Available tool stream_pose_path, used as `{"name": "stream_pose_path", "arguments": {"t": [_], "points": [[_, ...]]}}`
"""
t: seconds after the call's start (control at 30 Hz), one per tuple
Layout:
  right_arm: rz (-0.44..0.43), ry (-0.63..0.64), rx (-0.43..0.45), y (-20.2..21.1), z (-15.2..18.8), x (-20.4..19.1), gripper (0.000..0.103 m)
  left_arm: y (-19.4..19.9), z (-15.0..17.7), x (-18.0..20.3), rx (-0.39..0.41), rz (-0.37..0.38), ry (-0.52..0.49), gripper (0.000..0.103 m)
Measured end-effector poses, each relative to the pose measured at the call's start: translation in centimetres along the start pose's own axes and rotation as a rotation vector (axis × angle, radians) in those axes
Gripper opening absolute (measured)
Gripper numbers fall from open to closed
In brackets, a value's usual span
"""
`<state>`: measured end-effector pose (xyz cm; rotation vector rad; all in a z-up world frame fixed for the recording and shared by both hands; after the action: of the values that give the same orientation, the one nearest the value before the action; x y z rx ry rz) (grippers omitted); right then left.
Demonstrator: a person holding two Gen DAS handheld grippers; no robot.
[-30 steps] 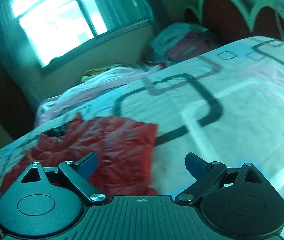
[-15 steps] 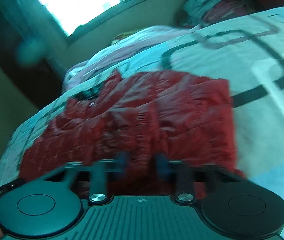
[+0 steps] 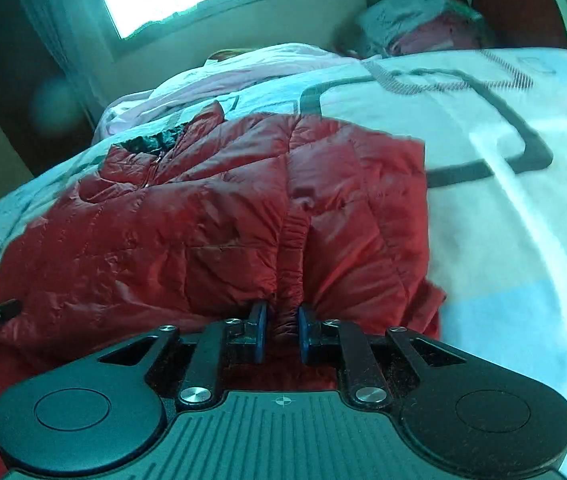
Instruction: Fold large clothes
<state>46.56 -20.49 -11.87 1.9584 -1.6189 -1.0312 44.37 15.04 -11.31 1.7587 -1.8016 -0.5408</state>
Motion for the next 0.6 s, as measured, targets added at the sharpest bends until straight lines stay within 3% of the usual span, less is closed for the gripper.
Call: {"name": "stream_pose_path", "arguments": {"t": [0.03,0.07,0.1,0.17,0.2,0.23,0.27,0.37,0.47,0.6], "points": [[0.039,0.009,0.037,0.9,-0.2,-0.1,0.045,0.5,-0.3,-0.4,0.026,-0.002,-0.002,0.06],[0.07,0.024,0.096,2.0,-0.4,-0.4,0.059,0.8,-0.7,-0.8,0.047,-0.005,-0.003,0.062],[0.061,0.041,0.136,2.6,-0.8,-0.7,0.066,0.8,-1.2,-1.0,0.062,0.0,-0.004,0.062],[0.034,0.068,0.138,2.2,-2.1,-1.8,0.064,0.0,-2.3,-1.3,0.063,0.019,-0.011,0.06],[0.017,0.085,0.134,1.6,-2.7,-2.5,0.058,-0.7,-3.0,-1.2,0.065,0.028,-0.019,0.058],[0.001,0.104,0.123,0.8,-3.3,-3.2,0.041,-1.2,-3.4,-1.1,0.065,0.038,-0.029,0.056],[-0.008,0.127,0.113,-0.1,-3.7,-4.0,0.038,-2.0,-3.8,-0.8,0.057,0.046,-0.046,0.056],[0.023,0.178,0.081,-4.0,-4.5,-5.1,0.038,-4.8,-4.1,-0.5,-0.002,0.04,-0.088,0.056],[0.088,0.199,-0.002,-7.9,-4.0,-4.1,0.038,-6.6,-3.3,-1.7,-0.035,0.042,-0.074,0.063],[0.104,0.178,0.043,-6.2,-4.1,-4.1,0.038,-4.5,-3.6,-1.4,0.001,0.05,-0.088,0.061]]}}
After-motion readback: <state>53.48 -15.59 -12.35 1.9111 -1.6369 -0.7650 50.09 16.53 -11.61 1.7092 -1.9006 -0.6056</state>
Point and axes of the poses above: each gripper's, at about its wrist camera, not at the fingertips, and y roughly against the way its jaws point, x to its right, z to its underside, the point moved 1 cm from there along -y, roughly the way its jaws point
